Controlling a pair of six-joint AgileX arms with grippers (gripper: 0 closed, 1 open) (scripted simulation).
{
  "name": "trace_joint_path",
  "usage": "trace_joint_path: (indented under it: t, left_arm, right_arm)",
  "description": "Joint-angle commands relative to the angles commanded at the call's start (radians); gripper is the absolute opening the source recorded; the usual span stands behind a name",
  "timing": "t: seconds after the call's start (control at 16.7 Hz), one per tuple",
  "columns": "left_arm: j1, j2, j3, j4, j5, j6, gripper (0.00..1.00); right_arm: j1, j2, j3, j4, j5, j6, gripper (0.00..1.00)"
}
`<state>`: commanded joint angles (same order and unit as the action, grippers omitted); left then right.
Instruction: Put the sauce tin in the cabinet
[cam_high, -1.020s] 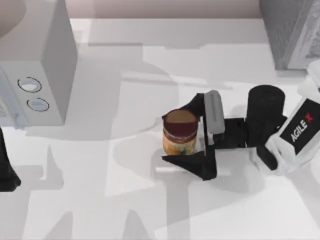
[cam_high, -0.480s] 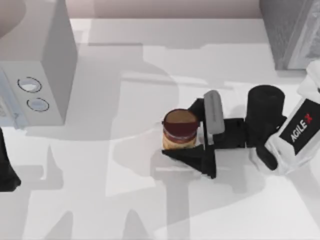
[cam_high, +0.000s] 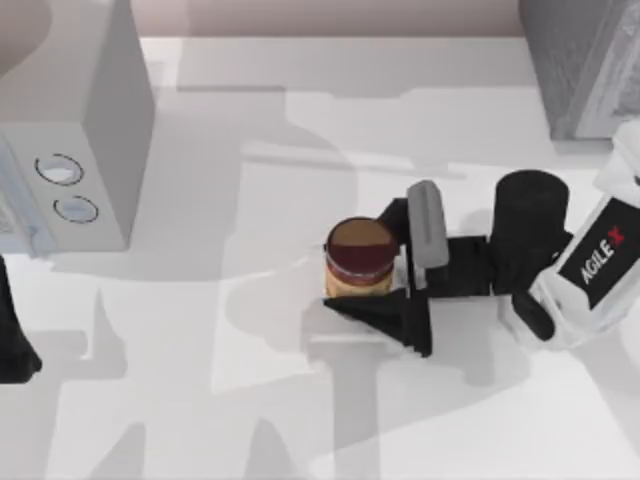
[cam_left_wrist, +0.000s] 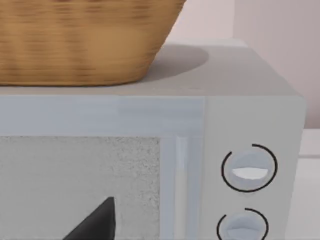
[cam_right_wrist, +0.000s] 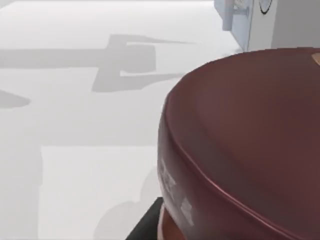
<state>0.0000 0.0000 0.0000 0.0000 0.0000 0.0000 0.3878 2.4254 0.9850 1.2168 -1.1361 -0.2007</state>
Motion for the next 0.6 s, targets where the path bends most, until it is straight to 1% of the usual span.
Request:
trace_joint_path:
  t: [0.6]
  left_arm:
    - [0.0,0.0,0.0,0.0,0.0,0.0,1.0]
  right_arm:
    - [-0.004,-0.016,-0.001,-0.015,0.001,0.004,0.0]
